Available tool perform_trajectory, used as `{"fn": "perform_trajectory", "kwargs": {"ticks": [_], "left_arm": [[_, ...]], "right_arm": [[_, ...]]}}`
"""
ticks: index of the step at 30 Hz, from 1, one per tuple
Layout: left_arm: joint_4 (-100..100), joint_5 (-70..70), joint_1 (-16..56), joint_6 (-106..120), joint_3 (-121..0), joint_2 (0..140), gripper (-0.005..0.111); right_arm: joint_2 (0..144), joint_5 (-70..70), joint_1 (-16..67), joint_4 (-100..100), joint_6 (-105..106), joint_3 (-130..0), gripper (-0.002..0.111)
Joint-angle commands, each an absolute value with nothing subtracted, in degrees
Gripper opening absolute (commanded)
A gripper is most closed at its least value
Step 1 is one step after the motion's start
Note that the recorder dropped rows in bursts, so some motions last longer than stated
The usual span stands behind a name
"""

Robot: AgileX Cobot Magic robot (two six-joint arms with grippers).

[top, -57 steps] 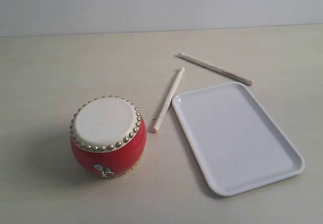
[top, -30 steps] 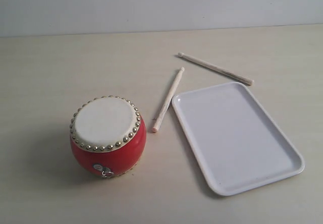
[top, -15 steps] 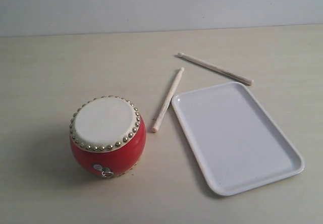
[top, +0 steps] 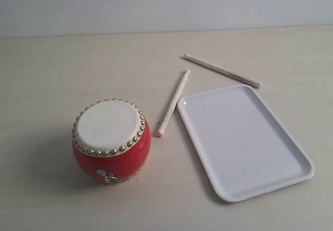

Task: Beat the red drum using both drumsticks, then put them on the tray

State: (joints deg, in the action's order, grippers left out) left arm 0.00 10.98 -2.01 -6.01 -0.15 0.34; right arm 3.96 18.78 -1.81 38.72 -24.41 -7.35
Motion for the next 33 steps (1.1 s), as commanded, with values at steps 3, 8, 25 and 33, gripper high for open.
{"fn": "perform_trajectory", "kwargs": {"ticks": [3, 8, 25, 33], "left_arm": [[0.00, 10.90, -1.60, -6.24, 0.00, 0.00, 0.000], [0.00, 10.90, -1.60, -6.24, 0.00, 0.00, 0.000], [0.00, 10.90, -1.60, -6.24, 0.00, 0.00, 0.000], [0.00, 10.90, -1.60, -6.24, 0.00, 0.00, 0.000]], "right_arm": [[29.52, 3.64, -1.98, 31.09, -4.95, -29.03, 0.000], [52.55, -8.80, -1.98, 22.32, 5.62, -51.64, 0.000], [104.94, -44.48, 4.35, 13.61, 24.44, -100.87, 0.000], [118.16, -63.56, 8.73, 4.25, 32.39, -104.05, 0.001]]}}
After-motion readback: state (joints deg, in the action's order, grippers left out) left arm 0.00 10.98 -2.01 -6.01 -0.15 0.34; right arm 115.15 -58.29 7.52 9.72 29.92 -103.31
